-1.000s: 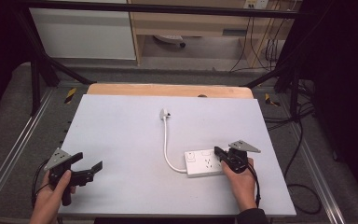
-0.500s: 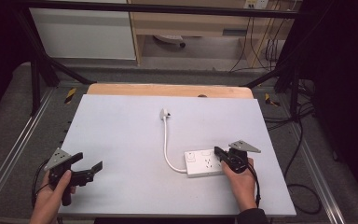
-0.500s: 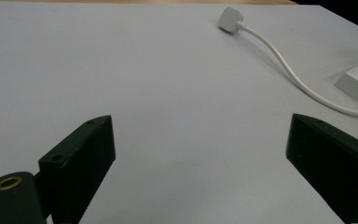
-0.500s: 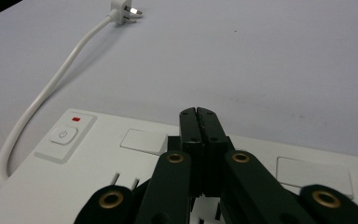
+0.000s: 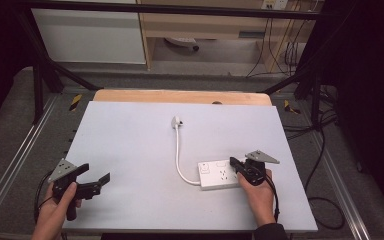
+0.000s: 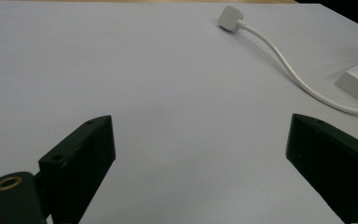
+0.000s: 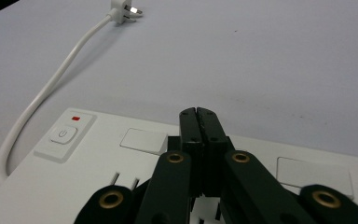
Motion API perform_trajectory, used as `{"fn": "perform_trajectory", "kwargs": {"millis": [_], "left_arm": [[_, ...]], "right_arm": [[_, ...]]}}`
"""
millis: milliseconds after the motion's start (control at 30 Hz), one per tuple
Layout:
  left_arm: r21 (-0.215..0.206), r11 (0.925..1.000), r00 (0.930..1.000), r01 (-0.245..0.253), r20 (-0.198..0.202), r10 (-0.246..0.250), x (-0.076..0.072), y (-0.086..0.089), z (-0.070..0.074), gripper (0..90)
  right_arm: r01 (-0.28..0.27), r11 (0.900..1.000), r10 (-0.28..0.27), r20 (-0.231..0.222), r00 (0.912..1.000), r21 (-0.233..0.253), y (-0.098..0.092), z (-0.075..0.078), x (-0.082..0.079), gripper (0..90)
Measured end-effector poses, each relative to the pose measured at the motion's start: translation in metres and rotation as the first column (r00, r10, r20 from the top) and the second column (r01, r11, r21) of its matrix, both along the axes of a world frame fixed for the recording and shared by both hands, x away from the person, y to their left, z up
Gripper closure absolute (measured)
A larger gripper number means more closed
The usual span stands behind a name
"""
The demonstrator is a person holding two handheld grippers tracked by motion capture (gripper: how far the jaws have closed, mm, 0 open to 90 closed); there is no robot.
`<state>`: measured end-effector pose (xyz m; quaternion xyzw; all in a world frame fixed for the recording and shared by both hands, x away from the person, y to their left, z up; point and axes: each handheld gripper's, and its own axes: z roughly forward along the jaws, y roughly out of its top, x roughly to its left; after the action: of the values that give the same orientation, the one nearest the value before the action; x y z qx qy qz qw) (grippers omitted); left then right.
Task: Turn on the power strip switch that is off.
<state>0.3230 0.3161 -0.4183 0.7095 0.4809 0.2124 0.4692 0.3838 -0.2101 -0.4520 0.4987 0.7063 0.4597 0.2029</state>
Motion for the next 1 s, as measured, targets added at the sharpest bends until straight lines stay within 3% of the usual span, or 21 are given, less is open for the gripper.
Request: {"fn": "perform_trajectory", "kwargs": {"millis": [1000], "left_arm": [[0.003,1.0000,1.0000,0.001,0.001,-0.001,0.0000,0.0001,0.0001,8.2]], "right_arm": [[-0.015,1.000,0.015,-0.001,0.9999,-0.016,0.0018,-0.0006,0.0001,90.0]]}}
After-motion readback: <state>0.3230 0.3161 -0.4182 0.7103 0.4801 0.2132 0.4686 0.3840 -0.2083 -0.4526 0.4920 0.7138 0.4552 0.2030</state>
